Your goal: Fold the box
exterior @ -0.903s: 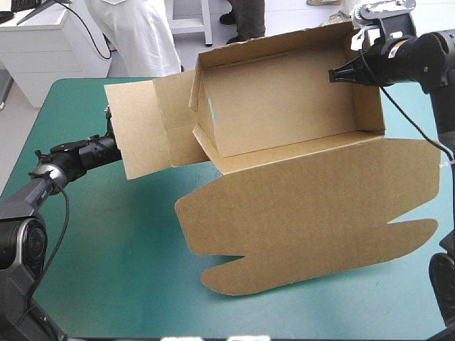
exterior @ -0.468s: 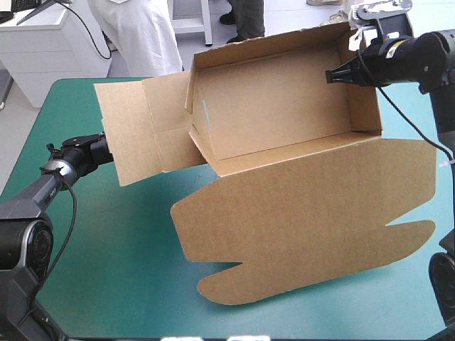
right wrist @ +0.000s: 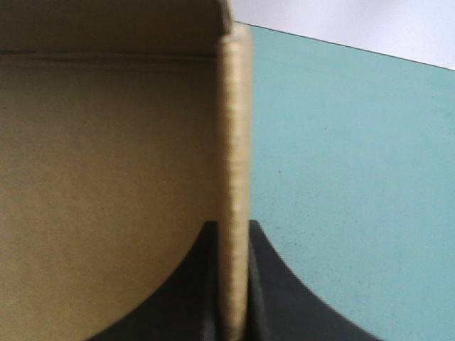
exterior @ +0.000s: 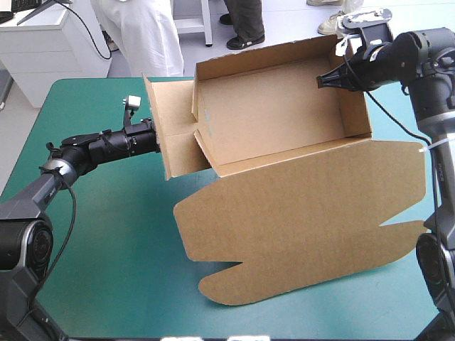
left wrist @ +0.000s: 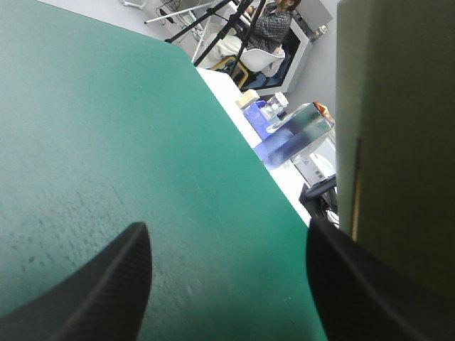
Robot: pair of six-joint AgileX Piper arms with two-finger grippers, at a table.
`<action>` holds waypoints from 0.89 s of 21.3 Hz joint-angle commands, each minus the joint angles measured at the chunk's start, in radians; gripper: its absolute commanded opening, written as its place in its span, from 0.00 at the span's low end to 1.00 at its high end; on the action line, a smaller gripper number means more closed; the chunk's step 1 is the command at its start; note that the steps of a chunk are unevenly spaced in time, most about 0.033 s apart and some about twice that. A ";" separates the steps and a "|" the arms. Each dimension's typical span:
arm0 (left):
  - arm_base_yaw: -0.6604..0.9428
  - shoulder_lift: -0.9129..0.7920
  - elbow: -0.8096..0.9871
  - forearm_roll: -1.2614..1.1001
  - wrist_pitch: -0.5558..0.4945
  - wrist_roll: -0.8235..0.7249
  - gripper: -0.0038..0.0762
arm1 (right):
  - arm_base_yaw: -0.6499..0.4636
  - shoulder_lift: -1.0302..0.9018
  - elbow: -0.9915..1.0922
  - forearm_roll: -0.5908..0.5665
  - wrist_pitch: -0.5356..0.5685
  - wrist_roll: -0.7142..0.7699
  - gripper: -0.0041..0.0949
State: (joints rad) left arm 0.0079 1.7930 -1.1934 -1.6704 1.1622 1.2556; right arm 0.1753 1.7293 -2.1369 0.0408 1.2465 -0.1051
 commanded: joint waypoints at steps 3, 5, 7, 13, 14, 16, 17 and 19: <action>-0.032 -0.075 -0.028 -0.100 0.135 -0.007 0.61 | -0.003 -0.013 -0.031 0.014 0.000 -0.010 0.02; -0.053 -0.087 -0.028 -0.102 0.135 0.000 0.61 | -0.003 -0.005 -0.031 0.011 0.000 -0.010 0.02; -0.075 -0.101 -0.028 -0.114 0.135 0.004 0.61 | -0.003 0.015 -0.031 0.013 0.000 -0.017 0.02; -0.085 -0.141 -0.072 -0.124 0.135 -0.024 0.61 | -0.003 0.035 -0.031 0.011 0.000 -0.029 0.02; -0.085 -0.143 -0.074 -0.124 0.135 -0.034 0.61 | -0.003 0.035 -0.031 0.009 0.000 -0.029 0.02; -0.085 -0.151 -0.080 -0.124 0.135 -0.044 0.61 | -0.003 0.035 -0.031 0.009 0.000 -0.035 0.02; -0.085 -0.156 -0.081 -0.124 0.135 -0.060 0.61 | -0.003 0.035 -0.031 0.009 0.000 -0.036 0.02; -0.085 -0.165 -0.081 -0.122 0.135 -0.088 0.61 | -0.003 0.035 -0.031 0.009 0.000 -0.036 0.02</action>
State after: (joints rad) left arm -0.0700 1.6892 -1.2419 -1.6673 1.1766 1.1965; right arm 0.1753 1.8135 -2.1369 0.0290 1.2456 -0.1357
